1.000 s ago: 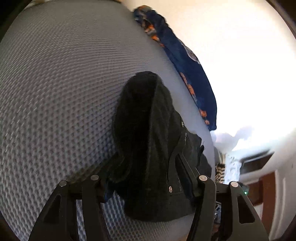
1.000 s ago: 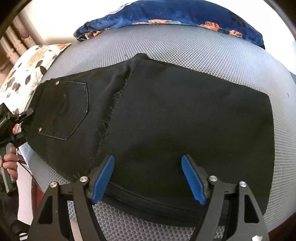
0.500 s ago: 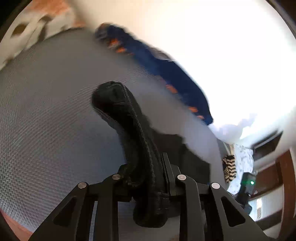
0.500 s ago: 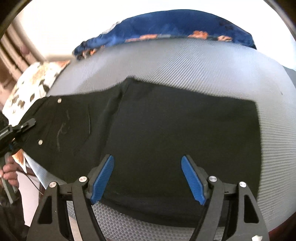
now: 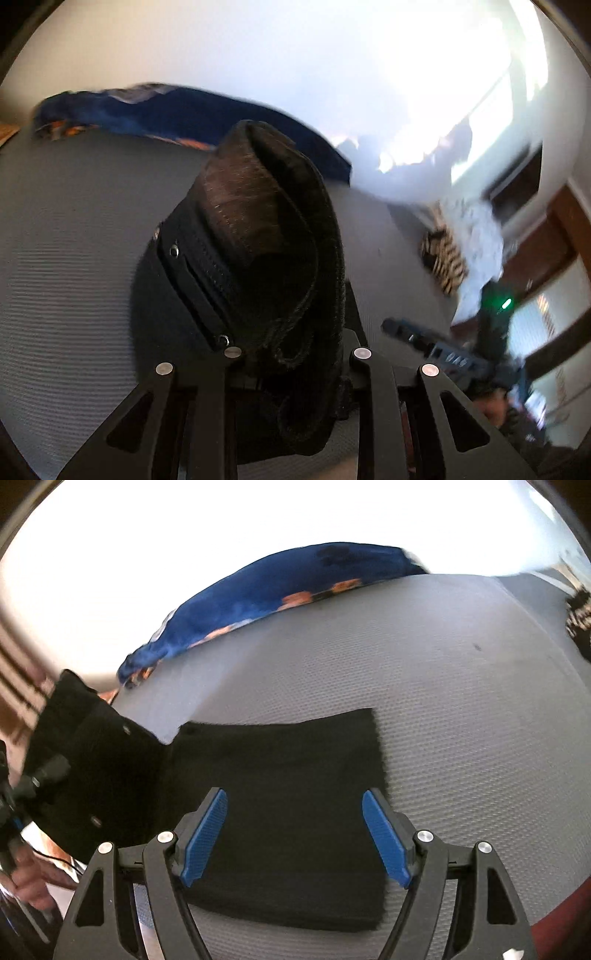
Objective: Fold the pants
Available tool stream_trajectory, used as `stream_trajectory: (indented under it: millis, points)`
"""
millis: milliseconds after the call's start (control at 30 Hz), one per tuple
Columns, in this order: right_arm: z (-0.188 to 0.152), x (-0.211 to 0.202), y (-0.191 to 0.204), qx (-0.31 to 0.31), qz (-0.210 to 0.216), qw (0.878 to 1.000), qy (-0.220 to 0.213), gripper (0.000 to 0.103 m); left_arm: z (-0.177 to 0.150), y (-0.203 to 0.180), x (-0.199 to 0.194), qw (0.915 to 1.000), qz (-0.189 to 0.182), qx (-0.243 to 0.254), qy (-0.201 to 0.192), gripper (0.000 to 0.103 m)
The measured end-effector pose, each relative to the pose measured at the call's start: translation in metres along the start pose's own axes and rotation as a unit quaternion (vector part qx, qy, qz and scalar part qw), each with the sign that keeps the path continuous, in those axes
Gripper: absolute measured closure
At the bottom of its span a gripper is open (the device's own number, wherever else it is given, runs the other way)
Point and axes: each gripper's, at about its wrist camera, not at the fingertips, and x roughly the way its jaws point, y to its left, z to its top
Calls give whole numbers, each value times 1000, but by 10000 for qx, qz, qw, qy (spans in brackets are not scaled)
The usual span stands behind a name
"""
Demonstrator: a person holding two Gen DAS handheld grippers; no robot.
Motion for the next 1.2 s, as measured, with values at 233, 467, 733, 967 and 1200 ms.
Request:
stream_trajectory:
  millis: [233,467,733,967,1200]
  points:
    - [-1,-6,-46,277,10,9995,-173,29,-27,-48,88,9948,419,668,651,78]
    - [1,6,-67,346,142,9993,-7,29,-52,-76,128,9834,1004,1264,833,70]
    - [6,24,-73,363,695,9963,351,29,-64,-71,99,9806,853,1554,840,39]
    - [7,38,-68,372,718,9953,537,29,-56,-92,72,9814,764,1750,197,18]
    - [-4,58,-57,269,1815,9757,1201,29,-49,-31,30,9847,1358,1080,-141,18]
